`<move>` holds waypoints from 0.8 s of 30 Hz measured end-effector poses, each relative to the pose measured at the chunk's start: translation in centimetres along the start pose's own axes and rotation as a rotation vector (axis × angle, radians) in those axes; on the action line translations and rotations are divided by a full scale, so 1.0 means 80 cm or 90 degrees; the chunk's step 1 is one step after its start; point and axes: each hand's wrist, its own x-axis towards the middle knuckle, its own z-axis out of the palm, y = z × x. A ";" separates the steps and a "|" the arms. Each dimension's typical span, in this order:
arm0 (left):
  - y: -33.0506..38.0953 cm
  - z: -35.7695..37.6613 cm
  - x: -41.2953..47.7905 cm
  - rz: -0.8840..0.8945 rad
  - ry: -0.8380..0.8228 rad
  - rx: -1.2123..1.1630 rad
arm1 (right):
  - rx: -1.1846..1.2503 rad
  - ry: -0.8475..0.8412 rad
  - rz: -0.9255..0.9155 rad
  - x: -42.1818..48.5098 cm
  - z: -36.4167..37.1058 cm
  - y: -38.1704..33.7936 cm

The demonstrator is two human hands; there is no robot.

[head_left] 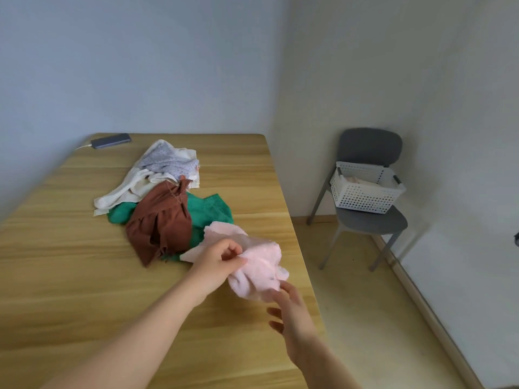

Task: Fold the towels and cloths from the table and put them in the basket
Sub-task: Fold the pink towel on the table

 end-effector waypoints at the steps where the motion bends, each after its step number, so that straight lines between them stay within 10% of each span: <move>1: 0.007 0.006 -0.011 -0.004 -0.016 -0.023 | 0.025 -0.005 -0.029 -0.004 -0.009 -0.008; 12: 0.031 0.050 -0.085 -0.052 -0.174 0.026 | -0.109 -0.040 -0.111 -0.048 -0.060 -0.036; 24: 0.052 0.048 -0.069 0.087 -0.120 0.368 | -0.105 -0.137 -0.209 -0.082 -0.052 -0.075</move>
